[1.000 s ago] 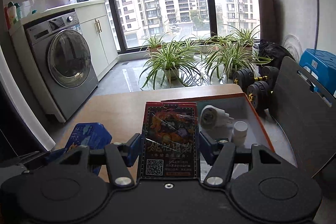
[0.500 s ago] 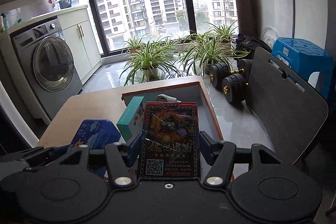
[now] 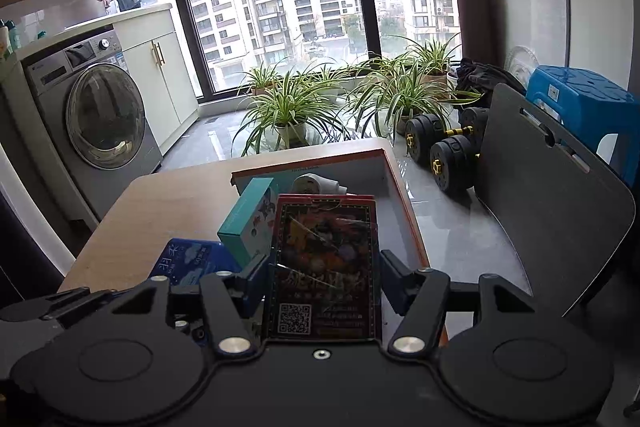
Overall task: Organize rigid objects
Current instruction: 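Carry the blue case and red card pack over the grey tray with both grippers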
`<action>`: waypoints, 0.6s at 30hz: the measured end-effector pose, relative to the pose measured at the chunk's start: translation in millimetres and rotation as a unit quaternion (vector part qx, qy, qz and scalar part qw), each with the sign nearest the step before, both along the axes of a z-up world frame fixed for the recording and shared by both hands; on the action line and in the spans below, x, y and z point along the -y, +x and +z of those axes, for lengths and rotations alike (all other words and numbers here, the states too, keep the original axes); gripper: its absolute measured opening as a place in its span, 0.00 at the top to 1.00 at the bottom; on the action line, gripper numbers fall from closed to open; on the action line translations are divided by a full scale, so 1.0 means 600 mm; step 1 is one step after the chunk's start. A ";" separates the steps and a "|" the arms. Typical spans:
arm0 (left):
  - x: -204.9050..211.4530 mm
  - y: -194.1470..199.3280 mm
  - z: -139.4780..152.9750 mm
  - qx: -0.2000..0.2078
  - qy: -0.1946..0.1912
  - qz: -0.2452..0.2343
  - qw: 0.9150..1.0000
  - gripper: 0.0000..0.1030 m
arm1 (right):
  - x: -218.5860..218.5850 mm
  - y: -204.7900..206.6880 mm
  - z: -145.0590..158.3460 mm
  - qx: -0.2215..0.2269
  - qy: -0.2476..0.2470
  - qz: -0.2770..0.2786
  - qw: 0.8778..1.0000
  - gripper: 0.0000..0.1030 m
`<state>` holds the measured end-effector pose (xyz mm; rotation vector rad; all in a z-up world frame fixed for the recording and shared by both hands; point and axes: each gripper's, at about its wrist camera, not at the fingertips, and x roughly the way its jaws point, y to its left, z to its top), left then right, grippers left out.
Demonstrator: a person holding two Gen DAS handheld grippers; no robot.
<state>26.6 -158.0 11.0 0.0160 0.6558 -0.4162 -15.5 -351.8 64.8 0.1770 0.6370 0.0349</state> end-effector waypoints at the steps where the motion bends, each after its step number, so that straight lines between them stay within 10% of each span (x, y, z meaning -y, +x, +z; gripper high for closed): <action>1: 0.003 0.000 0.000 0.000 0.001 -0.001 1.000 0.39 | 0.000 0.000 0.000 0.000 0.000 0.000 1.000 0.31; 18: 0.010 -0.005 -0.005 -0.005 0.001 0.004 1.000 0.39 | 0.005 0.013 -0.016 -0.007 0.002 0.009 1.000 0.31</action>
